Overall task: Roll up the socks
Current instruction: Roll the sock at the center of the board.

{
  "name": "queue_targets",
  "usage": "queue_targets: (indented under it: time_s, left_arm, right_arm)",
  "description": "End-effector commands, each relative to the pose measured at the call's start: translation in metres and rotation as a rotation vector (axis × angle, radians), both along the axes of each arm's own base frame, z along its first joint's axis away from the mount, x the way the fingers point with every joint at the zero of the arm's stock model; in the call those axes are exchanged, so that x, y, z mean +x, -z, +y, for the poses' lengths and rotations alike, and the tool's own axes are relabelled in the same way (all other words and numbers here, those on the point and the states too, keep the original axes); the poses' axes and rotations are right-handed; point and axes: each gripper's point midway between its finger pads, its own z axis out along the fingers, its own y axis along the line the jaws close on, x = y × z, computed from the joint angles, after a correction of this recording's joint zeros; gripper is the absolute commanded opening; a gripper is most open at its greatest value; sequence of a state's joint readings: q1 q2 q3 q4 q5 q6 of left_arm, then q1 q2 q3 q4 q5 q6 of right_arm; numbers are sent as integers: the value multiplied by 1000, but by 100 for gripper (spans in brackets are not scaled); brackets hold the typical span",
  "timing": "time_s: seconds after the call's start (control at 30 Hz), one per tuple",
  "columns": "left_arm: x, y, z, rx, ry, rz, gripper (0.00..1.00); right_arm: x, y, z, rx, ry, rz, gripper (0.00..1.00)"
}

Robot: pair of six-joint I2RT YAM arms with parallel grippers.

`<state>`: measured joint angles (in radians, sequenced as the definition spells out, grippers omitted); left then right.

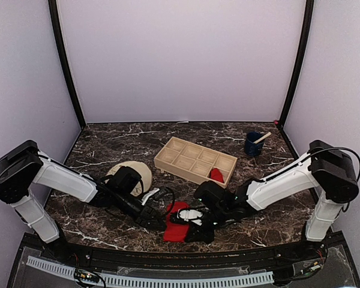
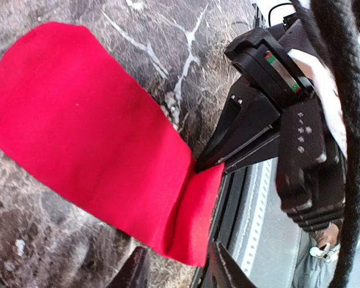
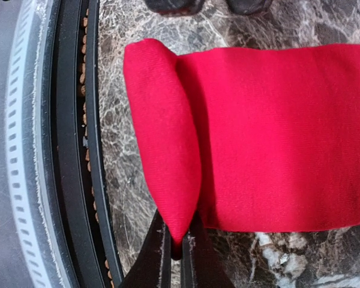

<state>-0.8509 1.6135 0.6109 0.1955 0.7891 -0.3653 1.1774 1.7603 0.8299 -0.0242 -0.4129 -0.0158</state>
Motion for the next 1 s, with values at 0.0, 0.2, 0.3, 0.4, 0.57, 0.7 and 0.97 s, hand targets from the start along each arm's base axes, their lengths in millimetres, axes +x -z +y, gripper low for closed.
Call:
queue_targets:
  time_s: [0.0,0.2,0.3,0.4,0.57,0.7,0.97]
  left_arm:
    - [9,-9,-1,-36,-20,-84,39]
    - [26,-18,3,-9,-67,-233,44]
    - [30,-24,2,5,-67,-300,45]
    - [26,-24,-2,40,-25,-346,45]
    - [12,-12,-13,138,87,-409,45]
    - [4,-6,-20,182,147,-461,46]
    - [-8,1,-20,224,229,-493,46]
  right_arm:
    - [-8,9,-15,-49,12,176,0]
    - [-3,5,-17,-41,17,311,0]
    - [-1,4,-17,-37,14,369,0]
    - [1,3,-19,-37,17,410,0]
    - [4,4,-21,-45,27,442,0]
    - [4,6,-24,-53,40,469,0]
    - [5,7,-26,-60,55,494,0]
